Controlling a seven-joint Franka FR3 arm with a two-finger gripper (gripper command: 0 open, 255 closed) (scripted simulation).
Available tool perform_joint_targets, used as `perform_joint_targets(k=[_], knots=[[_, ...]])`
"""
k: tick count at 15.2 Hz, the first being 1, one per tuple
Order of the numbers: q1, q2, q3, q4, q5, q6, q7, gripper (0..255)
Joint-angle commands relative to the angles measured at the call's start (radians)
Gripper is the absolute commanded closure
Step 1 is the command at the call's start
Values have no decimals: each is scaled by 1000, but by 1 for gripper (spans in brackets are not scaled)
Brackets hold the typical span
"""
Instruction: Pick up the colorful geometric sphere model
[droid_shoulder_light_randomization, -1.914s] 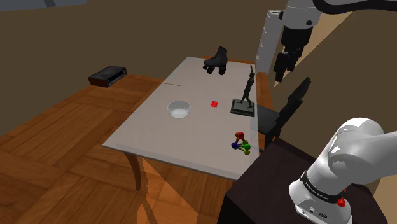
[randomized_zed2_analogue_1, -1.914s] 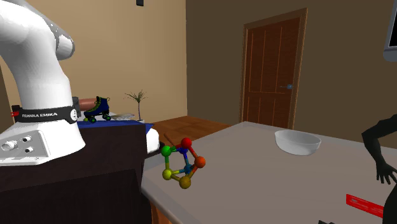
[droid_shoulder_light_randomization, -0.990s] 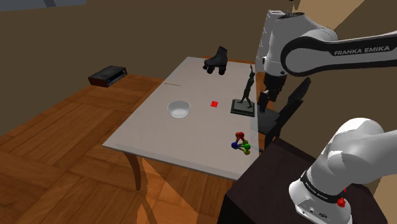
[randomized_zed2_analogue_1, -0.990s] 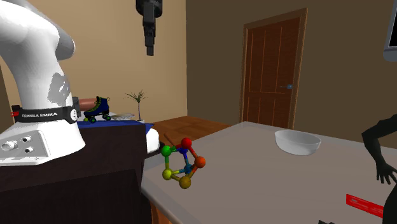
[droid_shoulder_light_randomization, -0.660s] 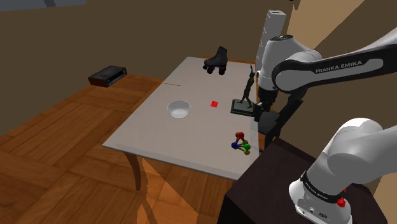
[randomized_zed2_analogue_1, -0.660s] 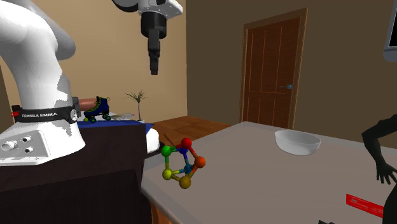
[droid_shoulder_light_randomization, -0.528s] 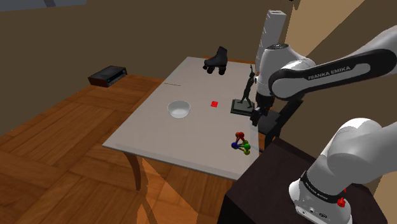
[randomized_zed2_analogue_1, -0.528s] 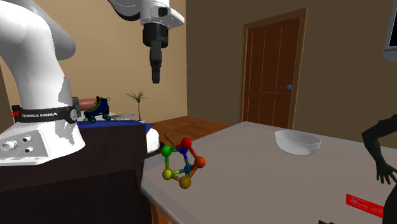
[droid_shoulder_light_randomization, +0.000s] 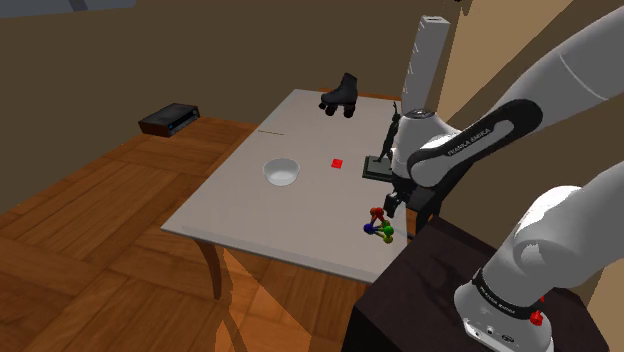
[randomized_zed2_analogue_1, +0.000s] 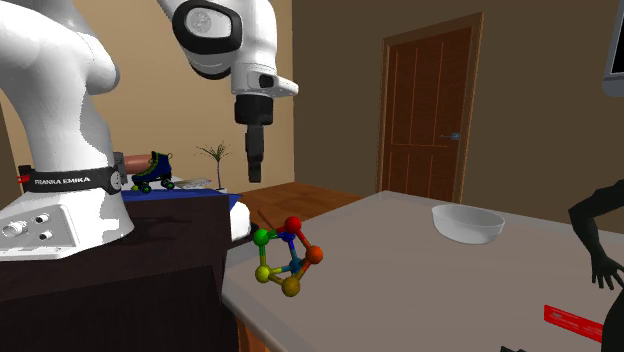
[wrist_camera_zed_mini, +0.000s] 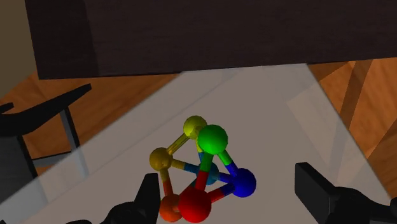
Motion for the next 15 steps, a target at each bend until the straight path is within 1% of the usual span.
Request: perform_joint_targets(k=[1, 5, 6, 13, 15], knots=[[-5, 122, -8, 7, -8, 118, 3, 0], [-9, 347, -16, 38, -11, 311, 6, 0], [-9, 355, -16, 40, -11, 318, 6, 0], [-4, 522, -27, 68, -42, 457, 39, 0], [-4, 522, -27, 68, -42, 457, 39, 0]])
